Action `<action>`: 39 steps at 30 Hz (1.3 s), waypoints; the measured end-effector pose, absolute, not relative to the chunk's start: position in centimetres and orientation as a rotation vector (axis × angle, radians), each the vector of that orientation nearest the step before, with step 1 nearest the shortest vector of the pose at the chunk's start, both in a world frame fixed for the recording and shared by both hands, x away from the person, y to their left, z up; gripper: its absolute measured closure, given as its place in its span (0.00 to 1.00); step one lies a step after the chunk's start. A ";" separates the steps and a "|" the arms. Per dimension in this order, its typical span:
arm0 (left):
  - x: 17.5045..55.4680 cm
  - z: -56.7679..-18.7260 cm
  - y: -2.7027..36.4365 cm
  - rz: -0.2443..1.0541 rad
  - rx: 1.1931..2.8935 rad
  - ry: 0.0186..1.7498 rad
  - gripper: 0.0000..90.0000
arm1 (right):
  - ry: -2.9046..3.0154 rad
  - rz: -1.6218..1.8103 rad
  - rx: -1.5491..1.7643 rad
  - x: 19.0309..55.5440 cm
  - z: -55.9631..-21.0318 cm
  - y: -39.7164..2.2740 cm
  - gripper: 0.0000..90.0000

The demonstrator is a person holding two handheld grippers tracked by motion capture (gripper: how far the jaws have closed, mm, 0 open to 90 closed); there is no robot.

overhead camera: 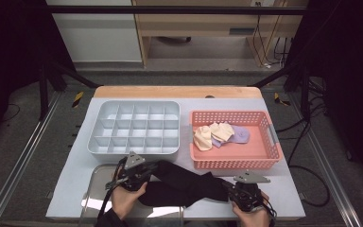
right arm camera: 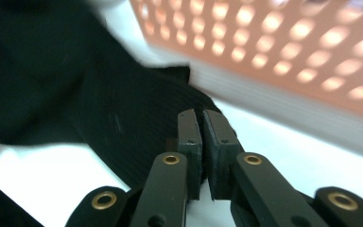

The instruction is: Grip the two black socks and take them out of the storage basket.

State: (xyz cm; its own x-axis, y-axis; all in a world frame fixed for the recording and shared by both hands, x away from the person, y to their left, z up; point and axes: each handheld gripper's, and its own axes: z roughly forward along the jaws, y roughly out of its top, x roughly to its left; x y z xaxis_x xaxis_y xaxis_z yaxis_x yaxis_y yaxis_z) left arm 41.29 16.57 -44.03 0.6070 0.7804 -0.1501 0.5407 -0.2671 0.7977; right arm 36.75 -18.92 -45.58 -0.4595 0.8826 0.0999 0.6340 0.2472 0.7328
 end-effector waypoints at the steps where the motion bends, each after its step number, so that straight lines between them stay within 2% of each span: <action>1: 40.9 -43.7 16.8 0.329 1.951 1.045 0.98 | 2.171 1.062 1.374 36.6 -45.1 -19.1 0.96; 9: 37.0 -43.4 20.0 0.254 1.943 1.025 0.98 | 2.209 1.085 1.286 38.1 -44.0 -17.6 0.96; 19: 35.8 -42.6 21.5 0.217 1.885 1.029 0.98 | 2.230 1.191 1.261 38.0 -42.1 -17.6 0.96; 24: 36.4 -44.2 21.3 0.226 1.918 1.062 0.98 | 2.252 1.150 1.286 38.6 -43.2 -17.2 0.95; 27: 37.2 -45.3 20.7 0.263 1.949 1.077 0.97 | 2.206 1.115 1.291 39.3 -44.8 -16.9 0.92; 31: 37.6 -46.0 20.3 0.285 1.971 1.083 0.97 | 2.173 1.065 1.259 39.8 -46.3 -16.3 0.82; 33: 37.6 -46.1 20.3 0.287 1.976 1.084 0.97 | 2.152 1.087 1.226 39.6 -46.1 -16.1 0.79; 39: 37.5 -46.4 20.1 0.322 1.983 1.074 0.97 | 2.204 1.280 1.161 38.3 -45.1 -14.4 0.77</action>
State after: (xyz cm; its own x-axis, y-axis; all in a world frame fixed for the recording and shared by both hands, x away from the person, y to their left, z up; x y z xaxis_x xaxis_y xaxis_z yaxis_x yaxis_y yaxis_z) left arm 37.52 20.10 -46.39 0.6004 0.7845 -0.1553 0.5696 -0.2832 0.7716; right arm 38.26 -14.40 -45.10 -0.6085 0.7866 0.1051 0.4809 0.2601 0.8373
